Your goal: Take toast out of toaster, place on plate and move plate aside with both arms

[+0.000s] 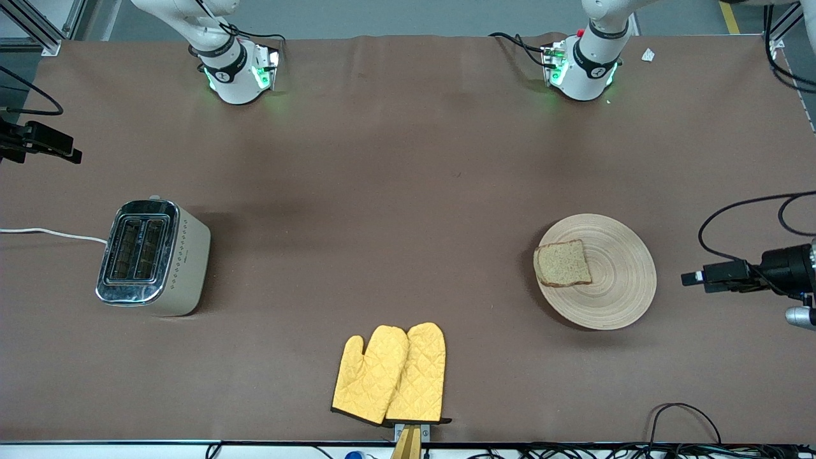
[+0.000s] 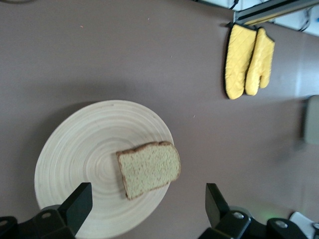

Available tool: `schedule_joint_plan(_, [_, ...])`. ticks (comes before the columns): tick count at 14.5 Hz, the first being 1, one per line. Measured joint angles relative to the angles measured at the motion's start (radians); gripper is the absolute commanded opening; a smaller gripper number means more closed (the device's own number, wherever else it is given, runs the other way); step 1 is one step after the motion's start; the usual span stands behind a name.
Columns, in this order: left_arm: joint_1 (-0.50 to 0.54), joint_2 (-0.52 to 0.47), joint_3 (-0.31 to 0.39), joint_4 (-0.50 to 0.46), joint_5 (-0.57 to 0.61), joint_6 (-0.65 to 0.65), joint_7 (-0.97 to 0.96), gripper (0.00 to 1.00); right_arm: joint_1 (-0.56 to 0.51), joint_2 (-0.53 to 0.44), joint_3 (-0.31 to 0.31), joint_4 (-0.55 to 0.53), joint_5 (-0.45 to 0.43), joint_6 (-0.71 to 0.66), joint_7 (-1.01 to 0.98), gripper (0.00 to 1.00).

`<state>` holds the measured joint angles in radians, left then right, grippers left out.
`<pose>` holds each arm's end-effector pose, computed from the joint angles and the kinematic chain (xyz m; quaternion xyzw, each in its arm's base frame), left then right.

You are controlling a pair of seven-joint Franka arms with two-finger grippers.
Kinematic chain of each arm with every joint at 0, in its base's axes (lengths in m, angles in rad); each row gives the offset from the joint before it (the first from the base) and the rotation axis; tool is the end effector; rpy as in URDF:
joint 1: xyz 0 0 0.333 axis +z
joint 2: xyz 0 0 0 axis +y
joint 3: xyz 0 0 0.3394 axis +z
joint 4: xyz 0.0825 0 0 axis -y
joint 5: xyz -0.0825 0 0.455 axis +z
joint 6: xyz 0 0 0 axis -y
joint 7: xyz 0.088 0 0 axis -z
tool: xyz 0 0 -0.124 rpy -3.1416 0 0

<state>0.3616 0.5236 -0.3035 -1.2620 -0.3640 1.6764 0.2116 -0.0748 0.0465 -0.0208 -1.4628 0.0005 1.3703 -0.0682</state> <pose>0.7749 0.0538 0.4640 0.9661 -0.0318 -0.0065 0.2561 0.6144 -0.0585 0.6435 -0.9975 0.0137 0.0692 0.0054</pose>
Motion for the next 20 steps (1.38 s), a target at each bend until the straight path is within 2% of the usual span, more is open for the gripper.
schedule_joint_plan(3, [-0.119, -0.129, -0.005, -0.003, 0.126, -0.085, -0.228, 1.0, 0.0, 0.0, 0.0, 0.0, 0.0, 0.0, 0.0, 1.0])
schedule_joint_plan(6, [-0.187, -0.222, -0.006, -0.014, 0.249, -0.173, -0.386, 1.0, 0.0, 0.0, 0.0, 0.0, 0.0, 0.0, 0.0, 1.0])
schedule_joint_plan(9, [-0.212, -0.288, -0.013, -0.022, 0.335, -0.266, -0.418, 1.0, 0.0, 0.0, 0.0, 0.0, 0.001, 0.0, 0.0, 1.0])
schedule_joint_plan(12, [-0.206, -0.346, -0.002, -0.023, 0.386, -0.289, -0.421, 1.0, 0.0, 0.0, 0.0, 0.0, 0.001, 0.0, 0.0, 1.0])
schedule_joint_plan(14, [-0.223, -0.392, 0.029, -0.024, 0.43, -0.292, -0.402, 1.0, 0.0, 0.0, 0.0, -0.001, 0.009, 0.0, 0.0, 1.0])
schedule_joint_plan(16, [-0.282, -0.443, 0.101, -0.038, 0.438, -0.302, -0.368, 1.0, -0.002, 0.0, -0.001, -0.001, 0.022, 0.0, 0.0, 1.0])
schedule_joint_plan(18, [-0.348, -0.49, 0.176, -0.085, 0.424, -0.303, -0.352, 1.0, -0.01, 0.0, -0.001, -0.001, 0.024, 0.0, 0.0, 1.0])
schedule_joint_plan(20, [-0.375, -0.521, 0.209, -0.133, 0.388, -0.303, -0.351, 1.0, -0.019, 0.0, -0.001, -0.001, 0.026, 0.0, 0.0, 1.0])
